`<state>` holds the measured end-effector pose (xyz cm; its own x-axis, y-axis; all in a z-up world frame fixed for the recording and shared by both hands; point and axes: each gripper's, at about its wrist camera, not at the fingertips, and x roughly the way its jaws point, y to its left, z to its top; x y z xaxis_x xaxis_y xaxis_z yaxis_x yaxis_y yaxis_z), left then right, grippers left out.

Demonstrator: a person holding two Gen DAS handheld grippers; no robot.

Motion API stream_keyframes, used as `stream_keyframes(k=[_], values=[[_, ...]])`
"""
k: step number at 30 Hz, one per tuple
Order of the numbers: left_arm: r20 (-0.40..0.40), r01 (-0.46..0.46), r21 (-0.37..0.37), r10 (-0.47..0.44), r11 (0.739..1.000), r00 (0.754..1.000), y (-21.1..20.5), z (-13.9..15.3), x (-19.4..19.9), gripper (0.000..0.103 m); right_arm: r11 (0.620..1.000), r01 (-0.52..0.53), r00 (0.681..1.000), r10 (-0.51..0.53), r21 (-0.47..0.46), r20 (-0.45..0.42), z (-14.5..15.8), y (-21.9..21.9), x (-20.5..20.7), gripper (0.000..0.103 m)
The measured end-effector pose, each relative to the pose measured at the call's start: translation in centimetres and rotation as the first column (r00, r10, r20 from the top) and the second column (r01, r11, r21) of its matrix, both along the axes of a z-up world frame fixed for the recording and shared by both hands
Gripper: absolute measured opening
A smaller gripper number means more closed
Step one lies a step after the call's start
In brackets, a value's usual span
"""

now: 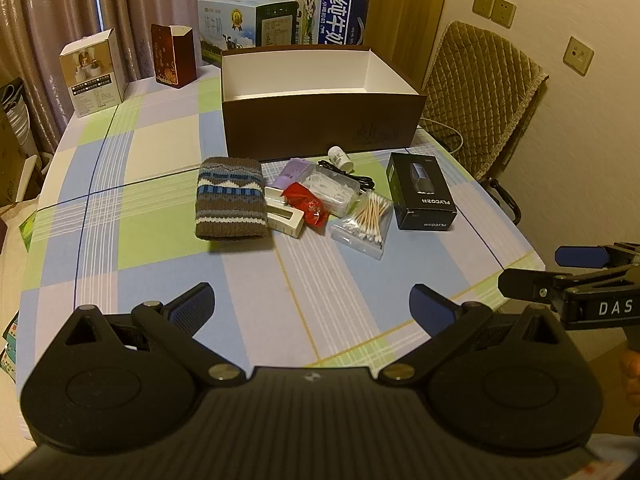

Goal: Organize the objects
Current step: 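Move both tools toward the knitted pouch and black FLYCO box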

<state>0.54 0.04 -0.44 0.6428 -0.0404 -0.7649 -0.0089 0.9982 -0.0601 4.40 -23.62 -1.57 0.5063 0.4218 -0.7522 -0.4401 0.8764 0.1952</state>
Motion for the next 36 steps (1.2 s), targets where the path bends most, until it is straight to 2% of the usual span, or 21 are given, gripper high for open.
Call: stream_keyframes(k=[20, 36], values=[[-0.004, -0.017, -0.005, 0.017, 1.0, 1.0, -0.4, 0.4, 0.8, 0.102, 1.0, -0.009, 1.0, 0.009, -0.001, 0.006, 0.2, 0.2, 0.8, 0.101], [-0.021, -0.049, -0.007, 0.049, 0.999, 0.999, 0.6, 0.2, 2.4, 0.102, 0.999, -0.04, 0.999, 0.04, 0.002, -0.005, -0.4, 0.8, 3.4, 0.101]])
